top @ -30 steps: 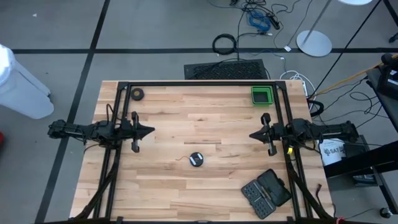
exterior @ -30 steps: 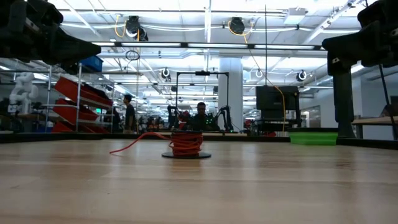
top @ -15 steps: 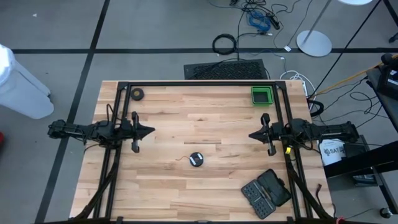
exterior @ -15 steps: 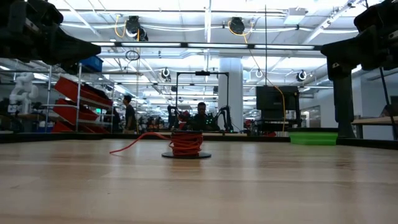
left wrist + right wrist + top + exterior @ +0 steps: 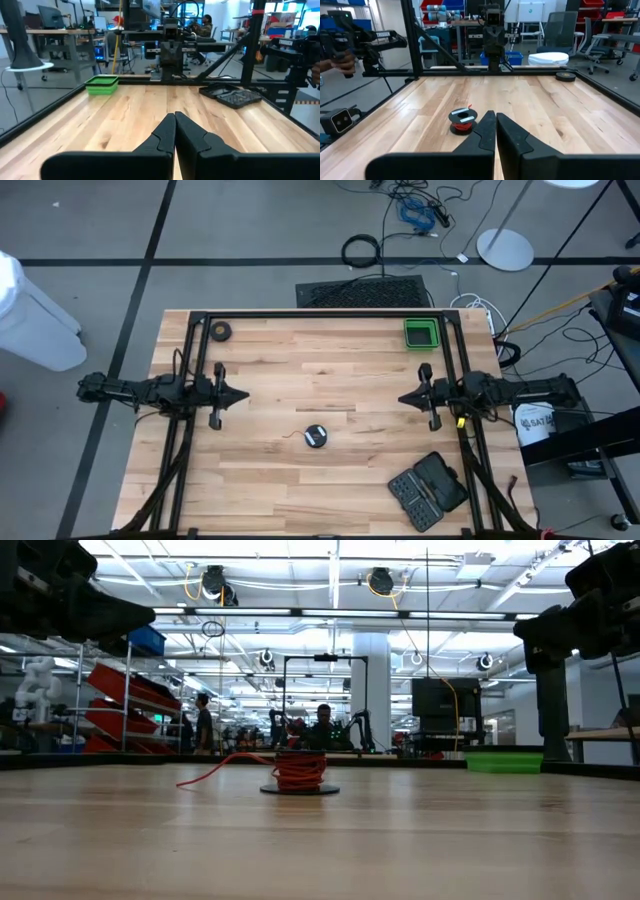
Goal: Coil cords
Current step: Return to Home Position
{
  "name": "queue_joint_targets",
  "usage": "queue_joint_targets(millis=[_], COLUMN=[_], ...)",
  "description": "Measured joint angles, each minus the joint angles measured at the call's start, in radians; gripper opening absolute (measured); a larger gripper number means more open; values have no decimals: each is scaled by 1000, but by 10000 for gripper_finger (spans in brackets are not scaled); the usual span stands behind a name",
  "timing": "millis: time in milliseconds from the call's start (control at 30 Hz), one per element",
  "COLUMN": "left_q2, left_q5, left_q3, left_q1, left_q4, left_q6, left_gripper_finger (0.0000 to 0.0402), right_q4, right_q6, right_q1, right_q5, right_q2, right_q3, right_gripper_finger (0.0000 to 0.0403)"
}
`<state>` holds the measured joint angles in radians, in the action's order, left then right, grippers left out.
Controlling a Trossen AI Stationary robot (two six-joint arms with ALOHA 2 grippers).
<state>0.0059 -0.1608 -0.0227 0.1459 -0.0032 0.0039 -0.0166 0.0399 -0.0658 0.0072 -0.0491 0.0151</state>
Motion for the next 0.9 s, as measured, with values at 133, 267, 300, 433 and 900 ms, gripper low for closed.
queue_joint_targets(millis=[133,267,300,433,900], left_q2=[0,16,25,67,-6], left_q5=[0,0,0,-1,-27], left_q3=[0,0,0,0,2], left_q1=[0,0,0,-1,-37], left_q4=[-1,-1,-1,-1,15], left_q6=[10,37,37,39,158], left_gripper_finger=[11,11,11,10,2], right_q4=[0,0,0,0,-5], right_q6=[0,0,-2,-33,-40], right_q1=[0,0,0,0,-1], right_q5=[0,0,0,0,0], right_q2=[-18,-21,-21,-21,-20], right_q3=[0,0,0,0,0], right_gripper_finger=[0,0,0,0,0])
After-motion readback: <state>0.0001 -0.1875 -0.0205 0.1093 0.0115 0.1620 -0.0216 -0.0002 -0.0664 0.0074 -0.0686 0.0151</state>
